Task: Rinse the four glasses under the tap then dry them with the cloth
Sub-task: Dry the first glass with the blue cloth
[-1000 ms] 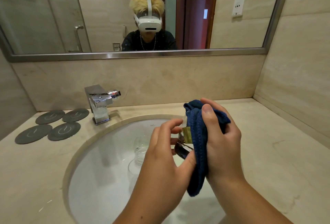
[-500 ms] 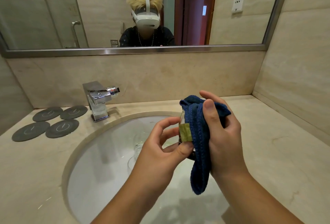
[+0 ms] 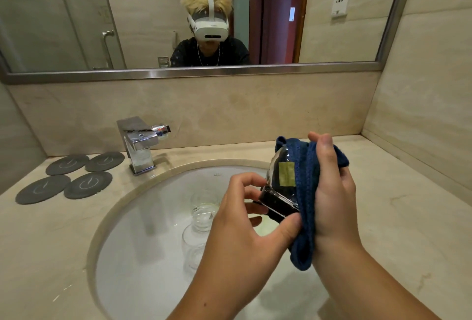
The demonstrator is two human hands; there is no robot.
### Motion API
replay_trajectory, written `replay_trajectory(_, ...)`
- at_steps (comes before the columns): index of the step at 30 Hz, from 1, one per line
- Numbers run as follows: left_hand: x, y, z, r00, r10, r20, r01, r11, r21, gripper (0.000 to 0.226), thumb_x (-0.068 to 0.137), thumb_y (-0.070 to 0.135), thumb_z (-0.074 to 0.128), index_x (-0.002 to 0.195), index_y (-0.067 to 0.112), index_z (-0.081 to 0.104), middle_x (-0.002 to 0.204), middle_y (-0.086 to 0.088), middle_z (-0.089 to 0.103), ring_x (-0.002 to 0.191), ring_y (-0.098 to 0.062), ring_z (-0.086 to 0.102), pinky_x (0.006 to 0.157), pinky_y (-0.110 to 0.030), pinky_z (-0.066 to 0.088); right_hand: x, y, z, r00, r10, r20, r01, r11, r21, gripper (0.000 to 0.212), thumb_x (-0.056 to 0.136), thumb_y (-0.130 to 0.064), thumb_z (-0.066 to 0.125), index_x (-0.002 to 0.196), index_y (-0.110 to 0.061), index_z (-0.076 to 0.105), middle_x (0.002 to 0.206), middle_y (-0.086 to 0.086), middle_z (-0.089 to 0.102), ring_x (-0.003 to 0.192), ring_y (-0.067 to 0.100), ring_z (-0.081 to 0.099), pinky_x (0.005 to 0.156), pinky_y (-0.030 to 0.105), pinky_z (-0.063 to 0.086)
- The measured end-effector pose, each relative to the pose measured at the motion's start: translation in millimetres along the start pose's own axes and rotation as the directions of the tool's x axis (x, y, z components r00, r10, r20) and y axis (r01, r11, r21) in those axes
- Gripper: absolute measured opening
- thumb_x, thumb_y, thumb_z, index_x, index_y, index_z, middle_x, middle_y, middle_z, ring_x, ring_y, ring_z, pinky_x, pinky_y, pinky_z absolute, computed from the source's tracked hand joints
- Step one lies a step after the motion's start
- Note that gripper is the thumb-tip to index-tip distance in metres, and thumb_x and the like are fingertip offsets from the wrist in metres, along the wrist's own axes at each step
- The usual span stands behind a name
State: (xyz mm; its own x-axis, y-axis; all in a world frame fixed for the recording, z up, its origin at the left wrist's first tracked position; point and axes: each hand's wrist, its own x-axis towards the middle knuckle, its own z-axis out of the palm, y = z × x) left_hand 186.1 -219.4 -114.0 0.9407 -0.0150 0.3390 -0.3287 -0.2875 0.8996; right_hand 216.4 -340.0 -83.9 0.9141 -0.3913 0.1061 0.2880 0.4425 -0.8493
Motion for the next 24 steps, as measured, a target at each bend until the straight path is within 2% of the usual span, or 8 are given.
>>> replay_trajectory(5,1.5,3.2,1.3,0.995,-0.093,0.036,0.099,0.971,-0.215,0.04,0.081,0.034,0.086,0.107,0.047,0.059,0.103,0.018,0.071,0.091,-0.007,0.074,0.073,-0.012,0.054,-0.9,-0.6,2.8,1.0,0.027,0.014,-0.028,0.998,0.057,0.055,0.073,-0.063,0.073,0.116,-0.028,0.075,0.103,0.008,0.079,0.086,0.026,0.076,0.088,0.054,0.061)
replay_trajectory(7,3.3,3.5,-2.1,0.989,-0.128,0.077,0.145,0.95,-0.275,0.034,0.084,0.041,0.081,0.112,0.044,0.063,0.105,0.01,0.076,0.091,-0.009,0.076,0.074,-0.018,0.056,1.0,0.8,2.4,0.999,0.047,0.025,-0.049,0.996,0.075,0.054,0.076,-0.065,0.081,0.116,-0.029,0.075,0.108,0.011,0.078,0.09,0.03,0.074,0.092,0.059,0.059)
replay_trajectory(8,4.1,3.4,-4.5,0.984,-0.141,0.106,0.166,0.943,-0.287,0.035,0.083,0.047,0.078,0.115,0.042,0.064,0.105,0.006,0.078,0.093,-0.009,0.076,0.08,-0.022,0.058,2.4,1.9,1.8,0.998,0.059,0.038,-0.062,0.995,0.08,0.053,0.076,-0.066,0.083,0.115,-0.031,0.076,0.114,0.014,0.078,0.094,0.034,0.073,0.097,0.065,0.056)
replay_trajectory(11,4.0,2.2,-7.0,0.979,-0.155,0.132,0.18,0.961,-0.208,0.041,0.084,0.059,0.069,0.121,0.044,0.063,0.105,0.008,0.079,0.102,-0.004,0.072,0.094,-0.027,0.053,3.5,2.3,0.3,0.997,0.075,0.036,-0.078,0.992,0.098,0.04,0.076,-0.064,0.084,0.1,-0.032,0.079,0.104,0.009,0.078,0.092,0.032,0.074,0.098,0.07,0.053)
replay_trajectory(15,-0.5,5.7,1.9,0.993,-0.116,-0.018,0.116,0.993,0.004,0.047,0.078,0.063,0.072,0.118,0.057,0.048,0.112,0.031,0.061,0.11,0.009,0.06,0.085,-0.011,0.045,0.9,1.0,-0.3,0.998,0.063,-0.013,-0.062,0.996,0.066,0.029,0.088,-0.058,0.074,0.091,-0.03,0.076,0.09,0.003,0.077,0.085,0.031,0.075,0.095,0.068,0.058)
replay_trajectory(18,-1.8,7.1,4.2,0.993,-0.105,-0.045,0.106,0.994,0.02,0.05,0.075,0.058,0.08,0.112,0.055,0.046,0.115,0.036,0.056,0.104,0.008,0.061,0.081,-0.007,0.046,-0.6,-0.2,1.6,0.999,0.036,-0.009,-0.035,0.998,0.043,0.035,0.081,-0.062,0.074,0.096,-0.03,0.077,0.095,0.002,0.078,0.088,0.027,0.076,0.097,0.066,0.058)
replay_trajectory(22,2.8,3.1,-2.1,0.988,-0.15,0.031,0.153,0.973,-0.171,0.037,0.082,0.049,0.083,0.113,0.045,0.062,0.107,0.023,0.07,0.081,-0.005,0.072,0.075,-0.021,0.058,-1.8,0.5,4.4,0.999,0.013,0.033,-0.015,0.998,0.065,0.048,0.075,-0.061,0.078,0.109,-0.027,0.074,0.105,0.008,0.077,0.095,0.031,0.073,0.1,0.066,0.056)
replay_trajectory(24,5.0,-0.4,-6.1,0.974,-0.198,0.113,0.222,0.938,-0.268,0.036,0.085,0.052,0.08,0.116,0.042,0.066,0.103,0.009,0.076,0.08,-0.014,0.073,0.086,-0.037,0.063,0.0,2.4,2.7,0.997,0.027,0.066,-0.033,0.996,0.078,0.046,0.079,-0.061,0.082,0.11,-0.028,0.074,0.105,0.009,0.076,0.093,0.033,0.072,0.095,0.061,0.057)
